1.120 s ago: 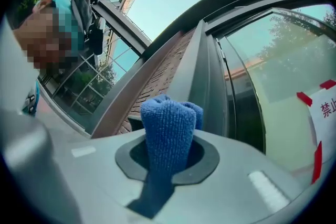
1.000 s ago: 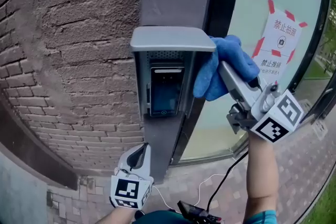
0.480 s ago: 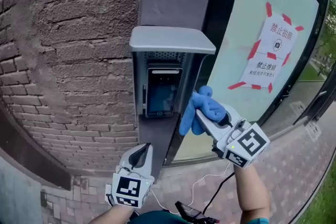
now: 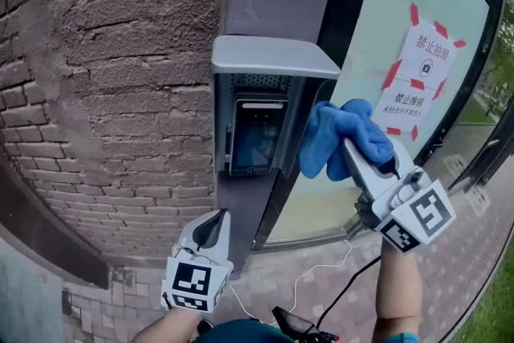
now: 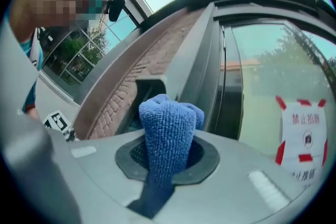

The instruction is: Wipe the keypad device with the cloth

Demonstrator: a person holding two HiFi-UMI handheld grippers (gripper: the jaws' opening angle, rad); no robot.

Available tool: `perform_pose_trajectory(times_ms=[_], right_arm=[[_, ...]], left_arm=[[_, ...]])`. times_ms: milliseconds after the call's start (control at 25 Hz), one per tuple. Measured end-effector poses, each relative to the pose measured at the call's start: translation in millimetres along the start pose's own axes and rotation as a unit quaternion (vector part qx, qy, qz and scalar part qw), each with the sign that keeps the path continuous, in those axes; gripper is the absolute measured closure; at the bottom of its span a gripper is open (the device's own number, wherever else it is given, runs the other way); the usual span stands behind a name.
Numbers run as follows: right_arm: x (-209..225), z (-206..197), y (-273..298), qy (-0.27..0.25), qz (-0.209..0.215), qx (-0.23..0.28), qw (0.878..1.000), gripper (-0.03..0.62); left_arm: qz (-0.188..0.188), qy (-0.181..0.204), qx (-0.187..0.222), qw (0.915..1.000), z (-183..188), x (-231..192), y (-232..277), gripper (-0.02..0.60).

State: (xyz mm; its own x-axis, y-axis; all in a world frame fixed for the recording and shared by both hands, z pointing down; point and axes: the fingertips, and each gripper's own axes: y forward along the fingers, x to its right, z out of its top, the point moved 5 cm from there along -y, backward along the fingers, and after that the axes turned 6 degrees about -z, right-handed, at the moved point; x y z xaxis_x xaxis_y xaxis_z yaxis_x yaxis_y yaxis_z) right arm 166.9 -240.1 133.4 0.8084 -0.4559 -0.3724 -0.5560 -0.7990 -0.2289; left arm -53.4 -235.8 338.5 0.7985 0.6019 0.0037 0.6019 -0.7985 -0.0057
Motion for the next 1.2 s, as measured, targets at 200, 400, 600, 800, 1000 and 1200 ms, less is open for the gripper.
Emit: perform_pose_trajectory(times_ms=[200, 400, 600, 800, 1000, 1200], right_arm=[[10, 110, 5, -0.054, -0.030, 0.083, 0.995, 0.548], [-5, 132, 39, -0.121, -0.010, 0.012, 0.993, 0.548], [-23, 141, 60, -0.162, 0.013, -0.019, 0.987, 0.548], [-39, 152, 77, -0.214, 0.023, -0.049, 0.975, 0.548], [-82, 159, 87, -0.289, 0.028, -0.071, 0.954, 0.548], [-137, 170, 108, -0.333, 0.082, -0.032, 0.939, 0.548]], left_arm=[[0.006, -0.005, 0.014, 0.9999, 5, -6, -8, 0.588], [0.015, -0.006, 0.026, 0.9995, 10, -12, -19, 0.588], [0.024, -0.008, 0.031, 0.9992, 11, -22, -28, 0.588], [0.026, -0.012, 0.038, 0.9989, 11, -26, -34, 0.588], [0.022, -0.016, 0.038, 0.9989, 8, -26, -37, 0.588], [0.025, -0.024, 0.042, 0.9985, 7, -28, -44, 0.588]])
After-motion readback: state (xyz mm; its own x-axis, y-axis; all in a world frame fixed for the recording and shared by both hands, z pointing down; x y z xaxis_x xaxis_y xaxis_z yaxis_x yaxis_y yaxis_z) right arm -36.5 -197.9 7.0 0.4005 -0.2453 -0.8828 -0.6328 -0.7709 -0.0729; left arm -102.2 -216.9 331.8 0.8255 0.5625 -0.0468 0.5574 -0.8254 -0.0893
